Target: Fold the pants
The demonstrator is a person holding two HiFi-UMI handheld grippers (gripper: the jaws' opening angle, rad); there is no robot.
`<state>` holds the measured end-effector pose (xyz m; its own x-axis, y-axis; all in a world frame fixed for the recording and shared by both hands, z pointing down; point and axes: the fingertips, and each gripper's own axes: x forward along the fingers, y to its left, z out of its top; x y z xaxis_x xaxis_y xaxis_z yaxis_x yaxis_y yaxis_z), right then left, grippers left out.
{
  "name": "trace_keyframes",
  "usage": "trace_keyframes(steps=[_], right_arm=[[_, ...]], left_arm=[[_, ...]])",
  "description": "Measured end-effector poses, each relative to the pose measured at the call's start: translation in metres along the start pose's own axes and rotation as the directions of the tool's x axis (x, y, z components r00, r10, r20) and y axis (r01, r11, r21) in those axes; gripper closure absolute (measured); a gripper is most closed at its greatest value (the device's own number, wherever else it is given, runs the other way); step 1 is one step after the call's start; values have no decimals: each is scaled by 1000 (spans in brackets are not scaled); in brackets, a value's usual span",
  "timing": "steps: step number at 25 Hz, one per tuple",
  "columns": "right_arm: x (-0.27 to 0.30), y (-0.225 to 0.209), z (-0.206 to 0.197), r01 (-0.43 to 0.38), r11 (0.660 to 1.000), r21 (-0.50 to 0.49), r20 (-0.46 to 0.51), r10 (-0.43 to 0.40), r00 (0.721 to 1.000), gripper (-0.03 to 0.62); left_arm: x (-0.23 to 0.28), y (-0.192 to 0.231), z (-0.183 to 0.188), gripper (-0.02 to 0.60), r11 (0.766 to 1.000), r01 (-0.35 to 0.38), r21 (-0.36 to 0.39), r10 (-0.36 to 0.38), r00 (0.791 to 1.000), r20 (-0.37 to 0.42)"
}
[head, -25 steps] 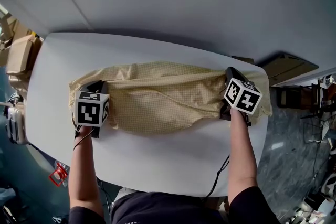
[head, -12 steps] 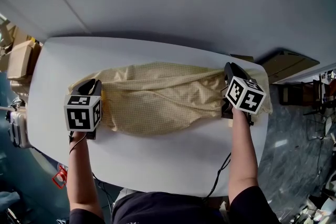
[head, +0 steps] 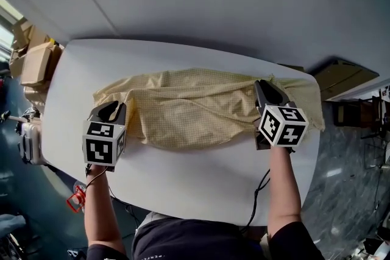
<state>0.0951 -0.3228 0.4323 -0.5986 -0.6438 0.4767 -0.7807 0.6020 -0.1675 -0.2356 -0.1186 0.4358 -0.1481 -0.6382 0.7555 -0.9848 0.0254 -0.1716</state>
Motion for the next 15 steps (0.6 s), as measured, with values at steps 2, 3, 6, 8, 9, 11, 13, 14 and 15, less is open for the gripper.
trace_keyframes(steps=[2,3,6,8,9,11,13,14,15], right_arm=[[-3,21,-5,-40,999,-19,2,40,999,548],[-5,31,-8,-55,998,-30,2,55,998,546],[-14,60,-11,-90,995,-53,5,90,996,546],[-20,81,-10,-108,991,-75,5,109,994,547],[-23,91,-10,-115,989,-88,4,116,993,546],[-27,114,-8,-132,985,-110,2,133,991,548],[-29,142,-8,-161,980,-118,-1,162,987,548],[-29,158,-10,-180,977,-117,-4,181,984,548],[-28,175,-11,-202,973,-116,-10,202,979,546]], left_arm=[[-10,-5,-17,504,1000,16,9,-16,1000,-17],[-14,-7,-27,496,1000,23,12,-22,999,-26],[-23,-8,-51,473,999,44,30,-42,998,-42],[-29,-9,-59,462,997,67,45,-65,997,-35],[-31,-9,-62,454,995,81,53,-80,996,-29],[-34,-8,-70,445,991,110,73,-108,994,-27],[-36,-2,-79,442,986,132,99,-128,991,-40],[-38,2,-84,442,984,141,112,-136,990,-49],[-40,7,-88,442,981,150,123,-145,988,-55]])
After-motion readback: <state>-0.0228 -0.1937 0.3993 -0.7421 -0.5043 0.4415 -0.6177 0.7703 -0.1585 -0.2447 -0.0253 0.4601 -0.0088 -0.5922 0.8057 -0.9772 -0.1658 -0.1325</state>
